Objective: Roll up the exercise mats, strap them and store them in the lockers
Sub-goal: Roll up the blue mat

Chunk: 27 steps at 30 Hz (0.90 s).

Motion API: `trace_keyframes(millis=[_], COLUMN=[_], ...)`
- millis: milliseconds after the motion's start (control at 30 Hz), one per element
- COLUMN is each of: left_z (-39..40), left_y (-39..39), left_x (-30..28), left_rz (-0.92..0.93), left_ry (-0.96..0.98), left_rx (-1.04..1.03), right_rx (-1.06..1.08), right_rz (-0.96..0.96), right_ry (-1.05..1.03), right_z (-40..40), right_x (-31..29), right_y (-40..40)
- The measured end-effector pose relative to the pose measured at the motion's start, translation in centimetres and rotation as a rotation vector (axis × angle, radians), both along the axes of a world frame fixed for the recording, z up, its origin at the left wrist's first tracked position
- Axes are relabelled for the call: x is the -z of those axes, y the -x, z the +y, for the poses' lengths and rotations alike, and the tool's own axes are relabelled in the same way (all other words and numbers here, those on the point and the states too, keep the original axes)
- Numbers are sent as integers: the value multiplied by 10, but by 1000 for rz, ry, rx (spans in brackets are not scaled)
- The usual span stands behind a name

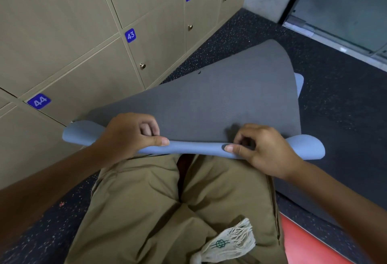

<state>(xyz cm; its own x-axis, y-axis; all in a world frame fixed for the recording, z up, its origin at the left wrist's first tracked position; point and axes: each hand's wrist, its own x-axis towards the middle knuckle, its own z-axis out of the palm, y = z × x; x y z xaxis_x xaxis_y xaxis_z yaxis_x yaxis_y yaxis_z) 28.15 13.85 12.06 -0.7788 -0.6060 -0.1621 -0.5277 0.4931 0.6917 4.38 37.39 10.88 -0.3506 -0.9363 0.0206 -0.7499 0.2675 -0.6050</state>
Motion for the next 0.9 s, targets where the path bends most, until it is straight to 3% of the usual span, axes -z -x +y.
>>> trace_keyframes(millis=[200, 333, 400, 533, 667, 800, 900], left_z=[-4, 2, 4, 5, -5, -13, -17], left_y=[13, 16, 14, 8, 2, -1, -5], left_x=[0, -3, -4, 4, 12, 22, 25], left_rz=[-181, -205, -197, -66, 79, 221, 318], left_ry=[121, 167, 217, 255, 160, 93, 173], left_rx=[-116, -182, -194, -171, -187, -106, 132], right_rx=[158, 237, 244, 200, 154, 158, 187], right_rz=[-59, 90, 78, -106, -280, -321, -246], right_ry=[-153, -263, -273, -264, -240, -247, -302], right_z=[-18, -25, -27, -30, -35, -39, -43], right_x=[-10, -13, -11, -6, -5, -5, -8], right_y=[12, 16, 18, 26, 34, 38, 39])
